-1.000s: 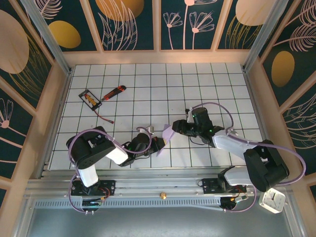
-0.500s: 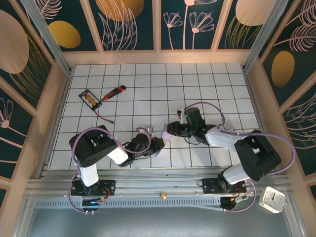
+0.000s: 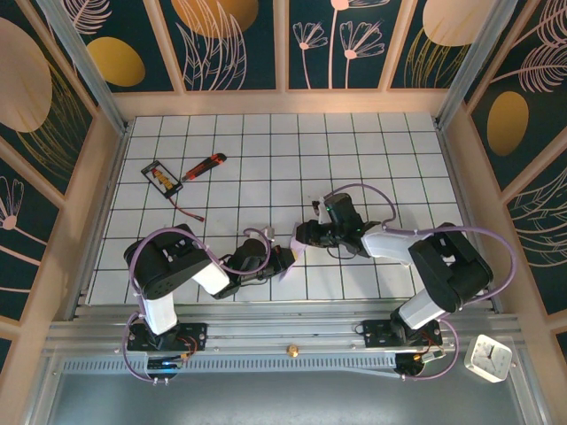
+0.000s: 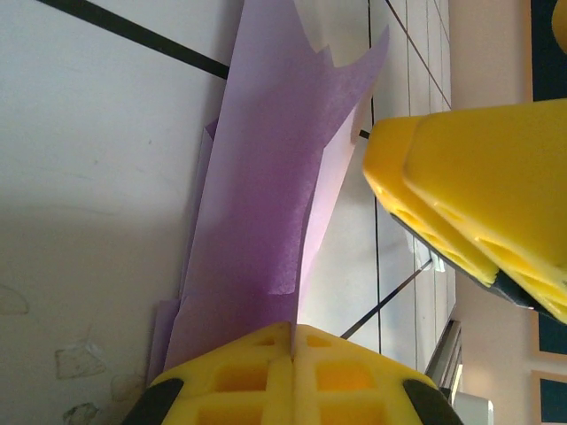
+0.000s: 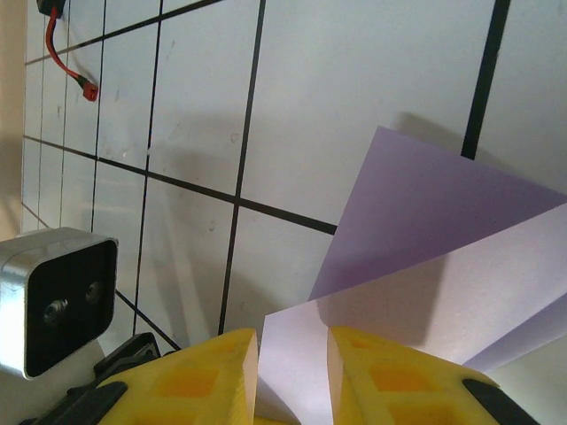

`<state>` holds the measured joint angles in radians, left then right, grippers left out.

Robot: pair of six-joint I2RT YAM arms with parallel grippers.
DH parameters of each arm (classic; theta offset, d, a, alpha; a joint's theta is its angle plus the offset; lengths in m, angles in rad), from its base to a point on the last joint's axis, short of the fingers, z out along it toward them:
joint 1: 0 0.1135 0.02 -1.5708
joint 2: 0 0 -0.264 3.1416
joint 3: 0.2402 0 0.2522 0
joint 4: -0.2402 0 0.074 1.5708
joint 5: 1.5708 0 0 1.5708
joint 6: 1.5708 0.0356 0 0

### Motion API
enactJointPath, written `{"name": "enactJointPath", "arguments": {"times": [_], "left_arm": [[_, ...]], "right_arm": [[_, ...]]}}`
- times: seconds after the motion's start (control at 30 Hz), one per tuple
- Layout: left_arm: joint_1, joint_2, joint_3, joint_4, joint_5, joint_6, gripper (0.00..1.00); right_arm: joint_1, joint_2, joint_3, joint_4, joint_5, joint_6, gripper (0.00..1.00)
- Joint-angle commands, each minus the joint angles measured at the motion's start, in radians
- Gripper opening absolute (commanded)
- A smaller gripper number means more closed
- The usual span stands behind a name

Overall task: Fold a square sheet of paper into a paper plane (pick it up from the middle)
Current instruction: Perform the fifth fold on the wing at the bottom-center of the table.

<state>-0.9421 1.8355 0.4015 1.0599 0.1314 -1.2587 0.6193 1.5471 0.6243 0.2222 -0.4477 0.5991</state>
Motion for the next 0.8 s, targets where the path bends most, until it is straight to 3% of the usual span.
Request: {"name": "enactJointPath", "arguments": {"times": [0.0,0.77], "left_arm": [[0.008,0.016,-0.016,0.03,0.009,-0.019,0.0],[0.01,0.019,-0.004,-0.022,0.016,-0.03,0.0]], "right_arm": [[0.013,0.027,0.029,0.039,-0.022,-0.025,0.28],[-0.004,0.101,0.019,0.007,0.03,-0.058,0.24]]}}
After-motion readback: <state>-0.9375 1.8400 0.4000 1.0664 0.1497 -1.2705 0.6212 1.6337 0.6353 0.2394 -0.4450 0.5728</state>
